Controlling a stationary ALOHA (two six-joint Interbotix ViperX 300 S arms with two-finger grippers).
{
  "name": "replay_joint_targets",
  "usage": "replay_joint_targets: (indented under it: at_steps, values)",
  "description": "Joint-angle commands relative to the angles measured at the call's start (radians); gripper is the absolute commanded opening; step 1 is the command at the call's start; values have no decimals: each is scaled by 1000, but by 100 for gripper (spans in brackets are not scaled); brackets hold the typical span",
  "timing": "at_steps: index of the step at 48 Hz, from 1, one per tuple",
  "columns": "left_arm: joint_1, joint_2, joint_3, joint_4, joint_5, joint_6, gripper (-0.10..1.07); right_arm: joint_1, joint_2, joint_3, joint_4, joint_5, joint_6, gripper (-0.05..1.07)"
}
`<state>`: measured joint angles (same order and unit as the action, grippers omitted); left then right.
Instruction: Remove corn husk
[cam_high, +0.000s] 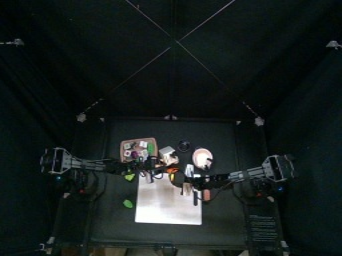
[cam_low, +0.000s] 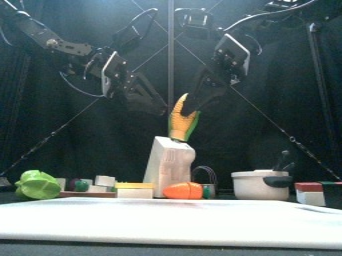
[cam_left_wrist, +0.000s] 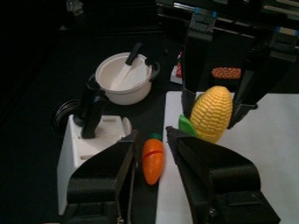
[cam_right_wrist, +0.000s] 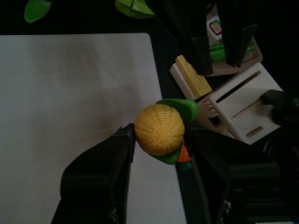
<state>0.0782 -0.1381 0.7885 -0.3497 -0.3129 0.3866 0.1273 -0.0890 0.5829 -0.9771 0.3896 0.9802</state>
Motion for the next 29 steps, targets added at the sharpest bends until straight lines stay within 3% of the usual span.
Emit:
replay_joint_targets:
  at_steps: [1, 16, 29]
  values:
    - [0, -3, -31, -18, -3, -20, 78, 2, -14, -20, 0, -2, 2, 56]
    - [-17, -6, -41, -48, 35, -87, 78, 2, -6, -20, 0, -2, 2, 56]
    - [-26, 20, -67, -48, 94, -94, 78, -2, -3, -21, 0, -2, 2, 56]
